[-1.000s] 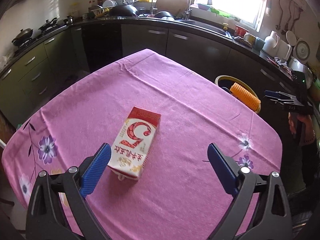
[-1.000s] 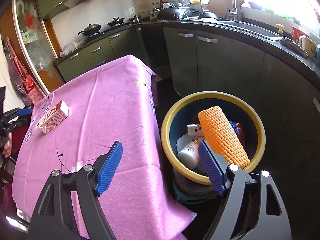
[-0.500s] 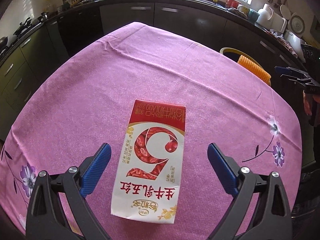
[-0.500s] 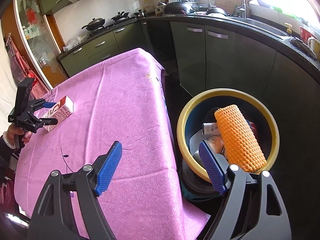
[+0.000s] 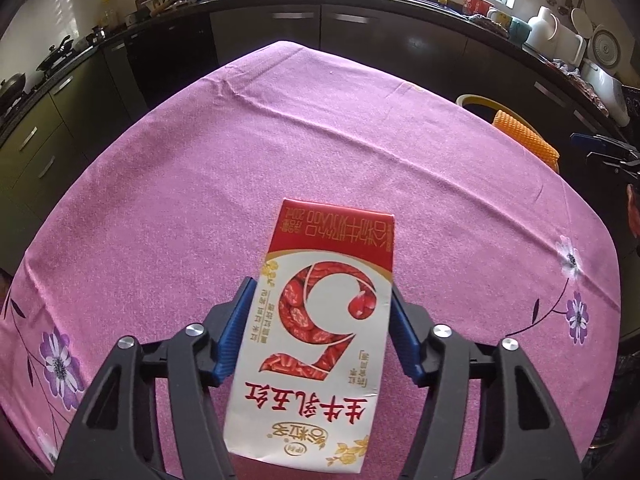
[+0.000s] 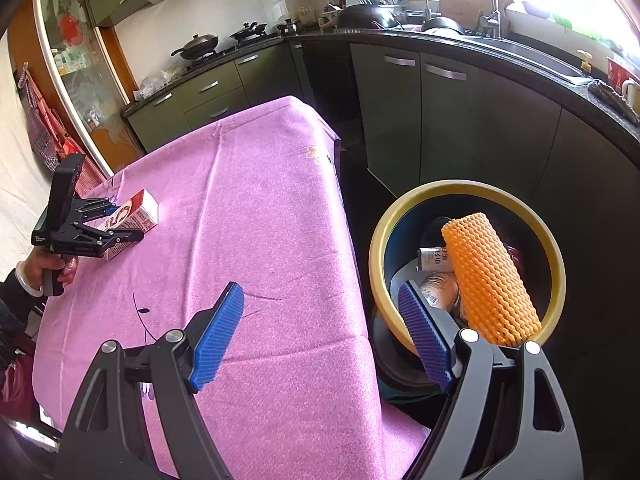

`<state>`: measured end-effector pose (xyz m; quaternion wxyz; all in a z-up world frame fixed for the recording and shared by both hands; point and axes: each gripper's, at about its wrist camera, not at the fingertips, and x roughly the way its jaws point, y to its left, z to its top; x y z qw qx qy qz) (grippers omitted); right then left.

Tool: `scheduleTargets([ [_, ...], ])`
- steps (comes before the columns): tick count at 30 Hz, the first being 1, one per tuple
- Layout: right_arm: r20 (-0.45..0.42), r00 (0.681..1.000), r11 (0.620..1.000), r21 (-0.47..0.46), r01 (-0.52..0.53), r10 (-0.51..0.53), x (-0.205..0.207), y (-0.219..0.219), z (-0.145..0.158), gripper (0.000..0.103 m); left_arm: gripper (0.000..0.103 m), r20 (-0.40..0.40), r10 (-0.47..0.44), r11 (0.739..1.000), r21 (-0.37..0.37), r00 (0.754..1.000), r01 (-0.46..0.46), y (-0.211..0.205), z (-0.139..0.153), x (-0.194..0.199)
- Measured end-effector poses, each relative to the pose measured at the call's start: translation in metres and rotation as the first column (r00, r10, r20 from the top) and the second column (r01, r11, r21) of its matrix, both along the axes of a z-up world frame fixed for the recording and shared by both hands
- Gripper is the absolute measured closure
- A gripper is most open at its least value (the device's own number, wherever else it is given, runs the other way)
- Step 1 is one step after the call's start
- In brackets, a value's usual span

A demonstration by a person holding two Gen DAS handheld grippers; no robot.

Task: Collect trash
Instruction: 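Grasp the red-and-white milk carton with the left gripper, then carry the milk carton over the bin and open the left gripper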

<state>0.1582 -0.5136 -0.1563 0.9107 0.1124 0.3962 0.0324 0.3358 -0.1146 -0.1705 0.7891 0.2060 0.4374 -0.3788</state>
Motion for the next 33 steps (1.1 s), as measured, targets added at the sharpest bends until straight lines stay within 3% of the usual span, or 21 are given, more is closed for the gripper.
scheduleTargets([
  [10, 0.009, 1.000, 1.000, 0.009, -0.009, 0.009, -0.006, -0.002, 0.003, 0.024, 0.051, 0.037, 0.025, 1.000, 0.014, 0.999, -0.025, -0.002, 0.006, -0.020],
  [18, 0.036, 0.999, 1.000, 0.014, 0.020, -0.021, -0.022, -0.020, 0.009, 0.024, 0.051, 0.070, -0.016, 1.000, 0.001, 0.997, 0.016, -0.034, 0.043, -0.052],
  [26, 0.073, 0.987, 0.989, 0.037, 0.144, -0.146, -0.061, -0.081, 0.007, 0.024, 0.051, 0.027, -0.141, 0.990, -0.028, 0.990, 0.142, -0.143, 0.080, -0.081],
  [33, 0.074, 0.964, 0.965, 0.087, 0.248, -0.255, -0.100, -0.138, -0.003, 0.024, 0.051, -0.030, -0.249, 0.968, -0.043, 0.968, 0.248, -0.278, 0.076, -0.097],
])
